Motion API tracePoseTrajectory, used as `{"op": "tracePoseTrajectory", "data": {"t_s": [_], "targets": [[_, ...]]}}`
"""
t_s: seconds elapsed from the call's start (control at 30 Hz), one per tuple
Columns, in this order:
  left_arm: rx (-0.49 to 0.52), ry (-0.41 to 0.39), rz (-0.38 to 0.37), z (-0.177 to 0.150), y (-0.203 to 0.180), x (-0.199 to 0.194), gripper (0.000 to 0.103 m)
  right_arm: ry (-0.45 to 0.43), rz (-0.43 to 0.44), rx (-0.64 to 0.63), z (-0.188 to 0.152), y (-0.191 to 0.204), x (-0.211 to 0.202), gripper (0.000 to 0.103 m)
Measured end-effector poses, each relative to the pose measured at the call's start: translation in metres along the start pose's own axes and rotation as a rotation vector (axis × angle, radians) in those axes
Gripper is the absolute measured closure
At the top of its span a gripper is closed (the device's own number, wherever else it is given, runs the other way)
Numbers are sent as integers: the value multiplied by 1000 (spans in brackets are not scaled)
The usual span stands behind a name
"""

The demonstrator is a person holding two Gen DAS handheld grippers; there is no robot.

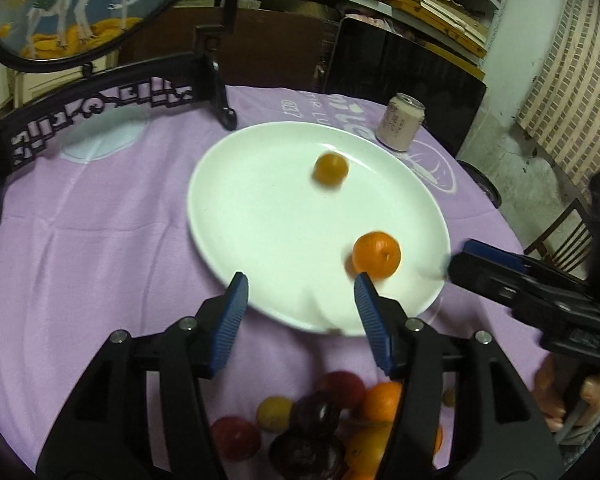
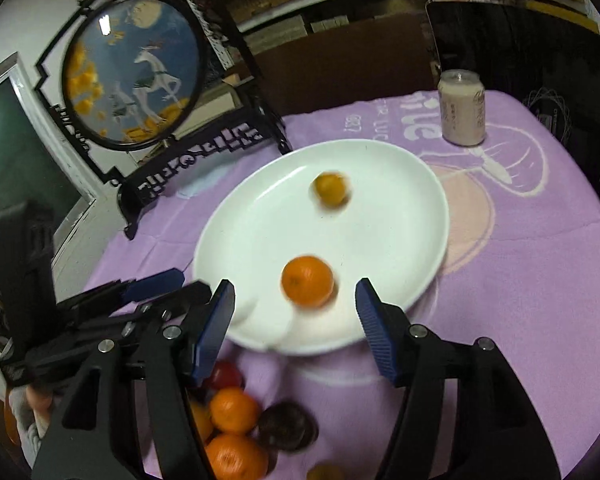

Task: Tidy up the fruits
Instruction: 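Carry both oranges to the white plate and open both grippers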

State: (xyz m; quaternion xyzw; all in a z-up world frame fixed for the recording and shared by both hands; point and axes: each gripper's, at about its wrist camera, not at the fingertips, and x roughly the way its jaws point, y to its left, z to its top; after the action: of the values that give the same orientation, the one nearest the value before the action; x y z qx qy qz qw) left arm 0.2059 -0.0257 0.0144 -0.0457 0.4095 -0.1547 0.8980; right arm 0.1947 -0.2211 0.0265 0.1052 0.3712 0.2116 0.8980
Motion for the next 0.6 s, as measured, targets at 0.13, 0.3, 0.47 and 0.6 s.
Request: {"op": "tracePoseTrajectory", "data": {"t_s": [0.13, 0.3, 0.47, 0.6], "targets": [[28, 4, 25, -21, -3, -17, 45, -14, 19, -5, -24, 6, -29, 40], [81, 3, 44, -59, -14, -39, 43, -36, 17, 2, -59, 5, -57, 39], [171, -37, 47, -90, -37, -62, 43, -41, 0, 11, -92, -1, -77, 37], [235, -60, 55, -102, -55, -65, 43, -51, 13, 42, -109, -9, -91, 35]]}}
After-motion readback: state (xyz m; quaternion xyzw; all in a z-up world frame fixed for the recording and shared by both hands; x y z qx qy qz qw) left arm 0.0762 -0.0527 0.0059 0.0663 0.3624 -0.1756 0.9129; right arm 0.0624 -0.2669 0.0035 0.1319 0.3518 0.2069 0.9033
